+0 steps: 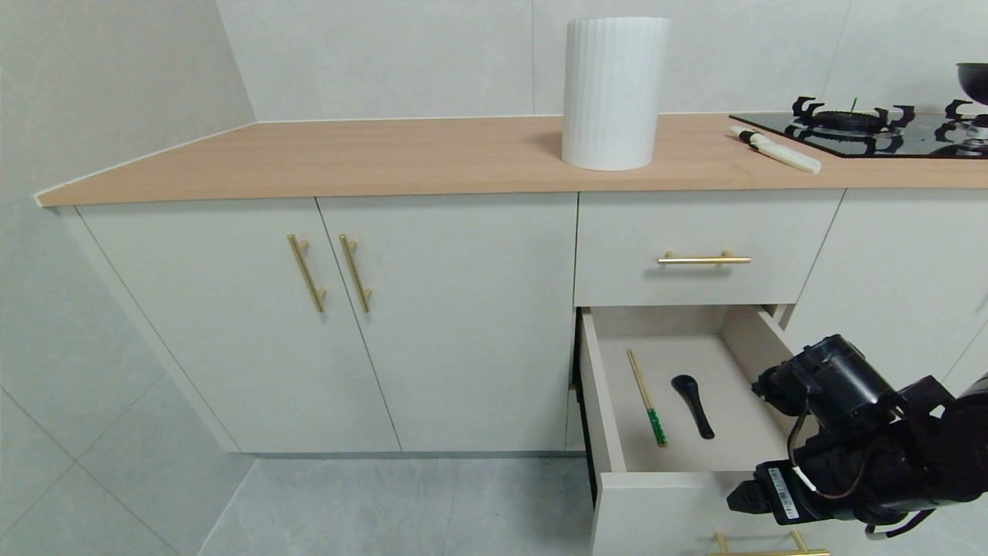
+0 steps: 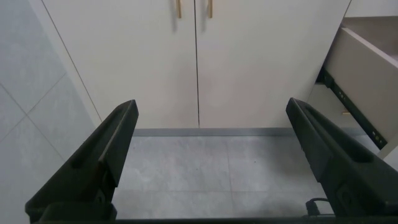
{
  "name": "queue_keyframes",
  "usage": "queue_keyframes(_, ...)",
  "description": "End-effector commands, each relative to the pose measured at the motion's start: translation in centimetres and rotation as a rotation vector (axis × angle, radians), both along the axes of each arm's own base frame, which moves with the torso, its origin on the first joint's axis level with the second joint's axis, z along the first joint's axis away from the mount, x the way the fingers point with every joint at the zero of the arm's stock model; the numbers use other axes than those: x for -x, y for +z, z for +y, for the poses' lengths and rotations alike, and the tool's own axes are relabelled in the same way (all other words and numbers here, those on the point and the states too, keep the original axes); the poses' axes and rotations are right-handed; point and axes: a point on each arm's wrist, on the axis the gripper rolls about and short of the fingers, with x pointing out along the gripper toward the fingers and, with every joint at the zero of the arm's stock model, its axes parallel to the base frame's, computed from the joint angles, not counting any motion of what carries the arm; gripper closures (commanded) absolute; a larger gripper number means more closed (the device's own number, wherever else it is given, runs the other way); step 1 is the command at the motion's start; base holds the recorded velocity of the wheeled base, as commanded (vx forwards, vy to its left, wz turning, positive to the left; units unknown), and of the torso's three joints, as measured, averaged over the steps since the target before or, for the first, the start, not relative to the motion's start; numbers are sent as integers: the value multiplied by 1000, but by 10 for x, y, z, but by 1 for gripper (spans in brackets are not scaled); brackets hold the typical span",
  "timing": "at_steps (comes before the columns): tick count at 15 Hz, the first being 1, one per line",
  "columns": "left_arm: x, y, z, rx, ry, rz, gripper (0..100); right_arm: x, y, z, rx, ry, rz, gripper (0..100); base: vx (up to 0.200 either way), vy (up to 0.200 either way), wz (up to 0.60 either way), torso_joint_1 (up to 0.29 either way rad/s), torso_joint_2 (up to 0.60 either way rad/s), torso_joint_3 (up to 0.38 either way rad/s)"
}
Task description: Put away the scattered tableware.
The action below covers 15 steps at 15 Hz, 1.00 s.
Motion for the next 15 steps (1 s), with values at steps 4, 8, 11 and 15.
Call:
queue_keyframes(4, 0, 0, 0, 0, 0, 1, 0, -7, -7, 1, -1, -10, -2, 0, 0, 0, 0, 0, 0, 0)
queue_keyframes(8, 0, 0, 0, 0, 0, 1, 0, -17, -12, 3, -4, -22, -36, 0, 0, 0, 0, 0, 0, 0)
queue_keyframes(11, 0, 0, 0, 0, 0, 1, 0, -26, -19, 7, -2, -29, -68, 0, 0, 0, 0, 0, 0, 0)
queue_keyframes(15, 0, 0, 0, 0, 0, 1, 0, -37, -16, 10, -33, -30, -152, 0, 0, 0, 0, 0, 0, 0)
